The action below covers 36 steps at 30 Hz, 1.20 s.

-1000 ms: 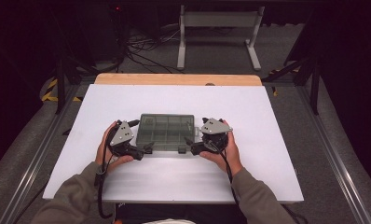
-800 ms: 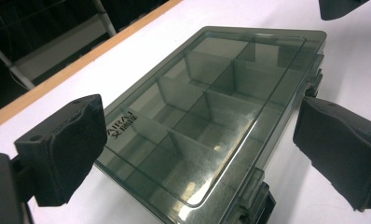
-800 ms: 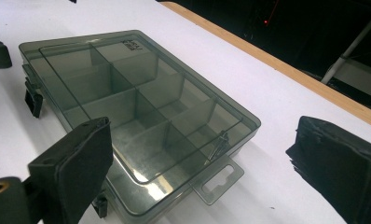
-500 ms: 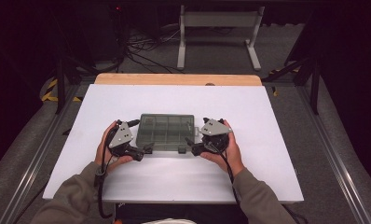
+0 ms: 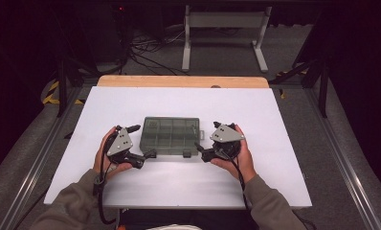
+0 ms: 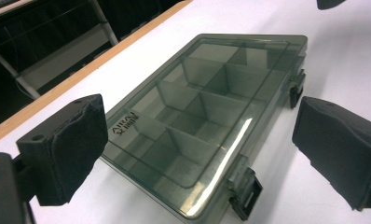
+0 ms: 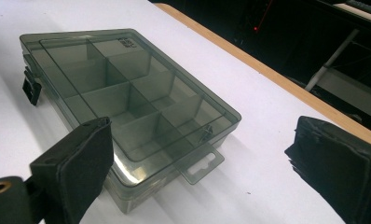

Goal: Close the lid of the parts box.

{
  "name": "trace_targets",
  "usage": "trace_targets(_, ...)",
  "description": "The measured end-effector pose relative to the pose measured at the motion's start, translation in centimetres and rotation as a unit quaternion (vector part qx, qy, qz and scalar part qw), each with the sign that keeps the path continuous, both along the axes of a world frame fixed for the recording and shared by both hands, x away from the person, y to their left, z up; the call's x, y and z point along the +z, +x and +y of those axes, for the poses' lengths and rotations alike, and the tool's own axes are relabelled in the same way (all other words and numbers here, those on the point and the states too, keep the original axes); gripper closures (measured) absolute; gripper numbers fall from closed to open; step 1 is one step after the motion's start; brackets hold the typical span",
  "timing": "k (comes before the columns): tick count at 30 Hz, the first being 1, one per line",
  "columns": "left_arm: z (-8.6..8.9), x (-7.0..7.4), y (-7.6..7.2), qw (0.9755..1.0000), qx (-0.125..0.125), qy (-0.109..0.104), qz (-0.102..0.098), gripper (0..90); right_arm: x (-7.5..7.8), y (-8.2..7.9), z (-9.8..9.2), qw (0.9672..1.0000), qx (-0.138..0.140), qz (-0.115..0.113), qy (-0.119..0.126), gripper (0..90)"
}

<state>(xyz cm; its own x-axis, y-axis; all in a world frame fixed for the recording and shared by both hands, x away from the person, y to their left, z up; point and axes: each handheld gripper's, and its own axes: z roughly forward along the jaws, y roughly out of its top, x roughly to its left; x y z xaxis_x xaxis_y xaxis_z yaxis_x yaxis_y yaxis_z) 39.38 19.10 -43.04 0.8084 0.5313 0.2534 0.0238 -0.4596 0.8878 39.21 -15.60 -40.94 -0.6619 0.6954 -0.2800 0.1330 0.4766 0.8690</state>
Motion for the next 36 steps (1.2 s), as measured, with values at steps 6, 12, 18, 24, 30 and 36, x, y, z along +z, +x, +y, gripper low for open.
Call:
trace_targets(6, 0.2, -0.4, -0.6, 1.0, -0.005, 0.002, 0.0, 4.5, 0.1, -0.6, -0.9, 1.0, -0.003, -0.001, 0.0, 5.5)
trace_targets(12, 0.5, -0.6, -1.2, 1.0, -0.002, -0.001, -0.005, 4.4, -0.1, -1.2, -2.0, 1.0, -0.009, -0.002, 0.002, 5.6)
trace_targets(18, 0.8, -0.6, -1.7, 1.0, 0.0, -0.005, -0.003, 4.4, -0.3, -1.8, -2.9, 0.9999, -0.014, -0.003, -0.005, 5.6)
trace_targets(24, 1.2, -0.7, -2.1, 1.0, -0.003, -0.005, 0.0, 4.4, -0.7, -2.2, -3.7, 0.9997, -0.019, 0.0, -0.011, 5.7)
trace_targets(30, 1.9, -0.9, -2.4, 1.0, 0.002, -0.006, 0.003, 4.3, -0.9, -2.7, -4.9, 0.9995, -0.027, -0.002, -0.015, 5.8)
trace_targets(36, 2.6, -1.0, -2.7, 0.9999, 0.006, -0.005, 0.007, 4.4, -1.3, -3.1, -5.7, 0.9993, -0.033, -0.006, -0.016, 6.0)
